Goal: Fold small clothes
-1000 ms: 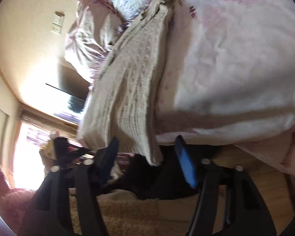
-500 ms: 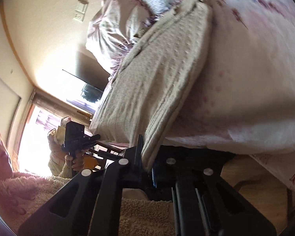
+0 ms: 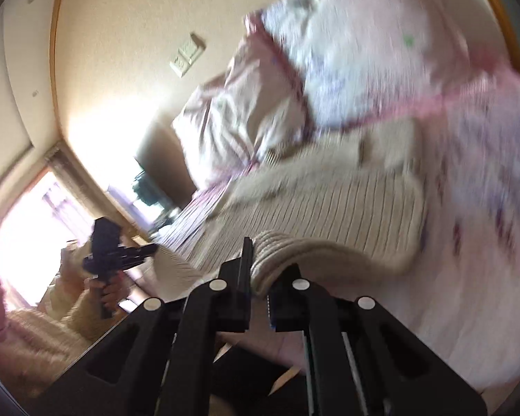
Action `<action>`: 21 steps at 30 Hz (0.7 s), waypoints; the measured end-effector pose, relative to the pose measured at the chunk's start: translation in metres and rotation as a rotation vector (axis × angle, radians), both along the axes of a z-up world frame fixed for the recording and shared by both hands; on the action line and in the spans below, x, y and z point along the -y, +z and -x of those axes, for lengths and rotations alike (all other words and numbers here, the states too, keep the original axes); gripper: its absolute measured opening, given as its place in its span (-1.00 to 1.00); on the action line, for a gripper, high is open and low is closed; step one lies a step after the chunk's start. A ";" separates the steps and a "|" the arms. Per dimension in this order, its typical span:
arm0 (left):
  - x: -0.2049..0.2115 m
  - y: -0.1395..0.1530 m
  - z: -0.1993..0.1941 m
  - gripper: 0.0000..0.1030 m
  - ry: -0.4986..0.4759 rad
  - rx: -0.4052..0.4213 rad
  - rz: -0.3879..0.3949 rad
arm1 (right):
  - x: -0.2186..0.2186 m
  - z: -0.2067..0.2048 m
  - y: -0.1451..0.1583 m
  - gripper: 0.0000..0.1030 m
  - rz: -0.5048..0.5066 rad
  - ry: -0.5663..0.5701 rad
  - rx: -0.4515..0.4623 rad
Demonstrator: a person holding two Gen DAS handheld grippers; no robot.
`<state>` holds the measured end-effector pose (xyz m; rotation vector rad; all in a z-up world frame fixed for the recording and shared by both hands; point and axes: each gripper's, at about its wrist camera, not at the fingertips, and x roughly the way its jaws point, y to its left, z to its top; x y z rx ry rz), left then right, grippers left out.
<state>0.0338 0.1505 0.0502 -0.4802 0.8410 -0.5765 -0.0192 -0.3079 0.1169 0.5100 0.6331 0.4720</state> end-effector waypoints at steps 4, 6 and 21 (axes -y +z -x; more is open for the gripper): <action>-0.005 0.018 -0.038 -0.89 0.070 0.042 -0.006 | -0.010 -0.023 0.017 -0.86 0.117 -0.076 0.074; -0.005 0.027 -0.054 -0.89 0.101 0.064 -0.014 | -0.016 -0.035 0.024 -0.86 0.183 -0.120 0.111; 0.008 0.049 -0.208 -0.89 0.241 0.065 0.003 | -0.017 -0.165 0.004 -0.86 0.263 -0.381 0.047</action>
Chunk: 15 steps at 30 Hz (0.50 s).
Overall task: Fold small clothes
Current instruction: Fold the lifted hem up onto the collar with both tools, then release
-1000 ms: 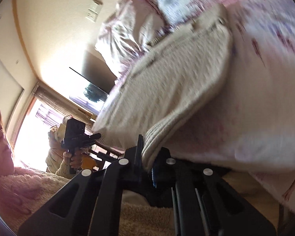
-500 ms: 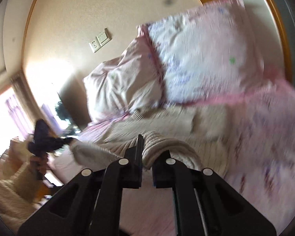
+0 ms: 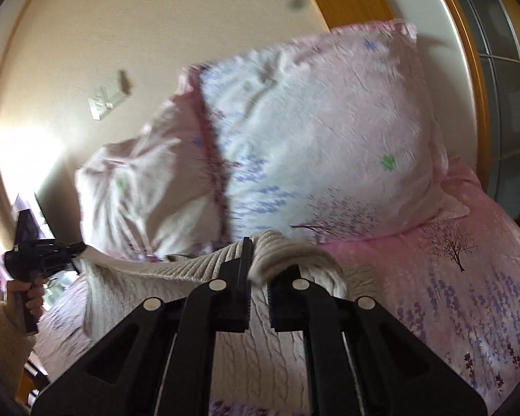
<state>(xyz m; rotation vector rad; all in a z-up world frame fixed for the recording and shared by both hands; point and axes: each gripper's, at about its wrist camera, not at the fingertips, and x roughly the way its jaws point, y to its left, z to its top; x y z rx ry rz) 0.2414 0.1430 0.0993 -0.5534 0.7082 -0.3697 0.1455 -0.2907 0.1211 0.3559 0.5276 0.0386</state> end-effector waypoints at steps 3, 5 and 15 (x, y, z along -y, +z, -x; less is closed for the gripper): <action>0.009 -0.018 -0.027 -0.89 0.012 -0.059 -0.028 | 0.018 -0.024 -0.024 -0.88 -0.088 -0.079 -0.071; 0.013 -0.026 -0.040 -0.89 0.018 -0.078 -0.042 | 0.031 -0.035 -0.036 -0.89 -0.156 -0.112 -0.103; 0.020 -0.057 -0.065 -0.89 0.014 -0.145 -0.043 | 0.043 -0.102 -0.070 0.09 -0.088 -0.079 -0.329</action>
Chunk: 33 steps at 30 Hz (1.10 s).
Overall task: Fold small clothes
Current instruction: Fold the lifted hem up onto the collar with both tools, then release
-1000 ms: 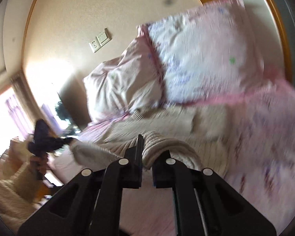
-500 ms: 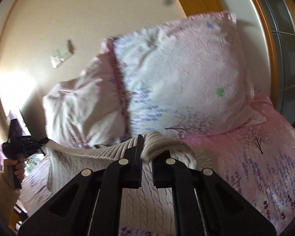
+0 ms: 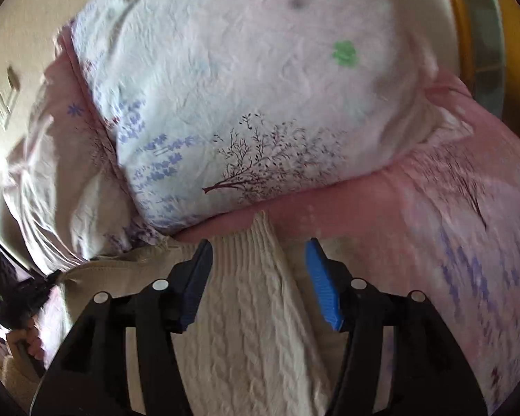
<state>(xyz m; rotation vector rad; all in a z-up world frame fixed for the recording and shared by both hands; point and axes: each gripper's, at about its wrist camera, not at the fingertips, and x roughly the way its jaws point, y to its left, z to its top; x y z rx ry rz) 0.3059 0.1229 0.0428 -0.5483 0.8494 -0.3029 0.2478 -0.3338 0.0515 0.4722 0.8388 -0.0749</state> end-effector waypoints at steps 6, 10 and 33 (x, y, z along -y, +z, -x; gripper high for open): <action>-0.004 -0.005 -0.003 -0.89 0.000 -0.011 0.013 | -0.001 -0.038 -0.026 0.06 -0.011 0.028 -0.103; -0.005 -0.005 -0.003 -0.89 0.001 -0.014 0.024 | -0.012 -0.045 -0.038 -0.44 0.024 0.066 -0.149; 0.014 -0.028 -0.021 -0.87 0.033 -0.117 0.019 | -0.015 0.003 -0.029 -0.41 0.149 -0.144 -0.123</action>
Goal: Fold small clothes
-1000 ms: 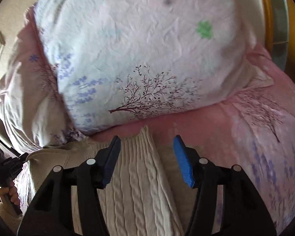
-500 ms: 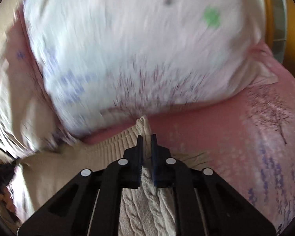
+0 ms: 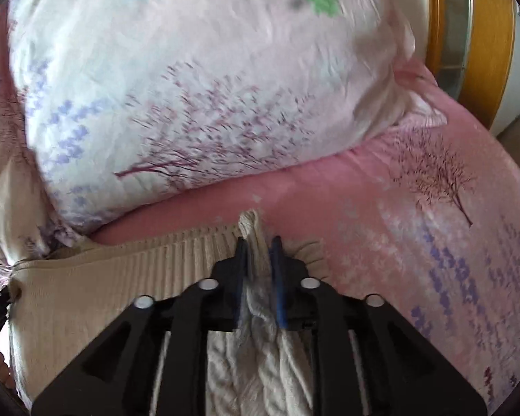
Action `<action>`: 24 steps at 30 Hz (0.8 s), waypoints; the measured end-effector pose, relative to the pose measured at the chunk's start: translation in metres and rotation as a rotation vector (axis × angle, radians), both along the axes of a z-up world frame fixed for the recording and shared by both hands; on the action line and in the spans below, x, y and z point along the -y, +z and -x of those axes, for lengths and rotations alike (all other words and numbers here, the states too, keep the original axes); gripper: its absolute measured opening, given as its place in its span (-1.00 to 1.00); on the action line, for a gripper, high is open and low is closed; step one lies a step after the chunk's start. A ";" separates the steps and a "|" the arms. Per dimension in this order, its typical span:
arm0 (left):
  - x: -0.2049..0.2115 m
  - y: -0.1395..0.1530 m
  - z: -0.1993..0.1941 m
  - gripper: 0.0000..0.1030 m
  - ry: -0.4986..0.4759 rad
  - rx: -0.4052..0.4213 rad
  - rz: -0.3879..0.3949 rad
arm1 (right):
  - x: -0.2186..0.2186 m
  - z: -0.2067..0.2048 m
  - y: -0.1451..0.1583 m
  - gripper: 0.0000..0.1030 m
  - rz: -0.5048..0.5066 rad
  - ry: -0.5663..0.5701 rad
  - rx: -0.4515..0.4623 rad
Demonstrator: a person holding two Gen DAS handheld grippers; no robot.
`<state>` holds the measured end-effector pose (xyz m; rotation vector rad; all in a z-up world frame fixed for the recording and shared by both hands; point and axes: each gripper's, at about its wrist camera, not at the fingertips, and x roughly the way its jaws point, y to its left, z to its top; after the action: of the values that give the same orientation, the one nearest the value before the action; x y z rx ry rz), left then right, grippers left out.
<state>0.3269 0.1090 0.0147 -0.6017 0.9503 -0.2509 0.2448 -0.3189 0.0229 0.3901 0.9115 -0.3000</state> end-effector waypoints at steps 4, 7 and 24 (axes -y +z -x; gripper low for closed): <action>-0.017 0.029 0.026 0.21 0.037 0.081 -0.042 | -0.024 0.028 0.029 -0.09 -0.046 0.165 0.120; -0.015 0.045 0.052 0.22 -0.015 0.152 -0.012 | -0.044 0.036 0.028 -0.06 -0.106 0.295 0.099; 0.051 0.012 0.071 0.20 -0.336 0.037 0.248 | -0.112 0.037 0.035 0.31 -0.209 0.511 0.144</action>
<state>0.2561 0.0582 0.0267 -0.6590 0.9899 -0.6858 0.2078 -0.2067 0.0574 0.3523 0.8705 0.2907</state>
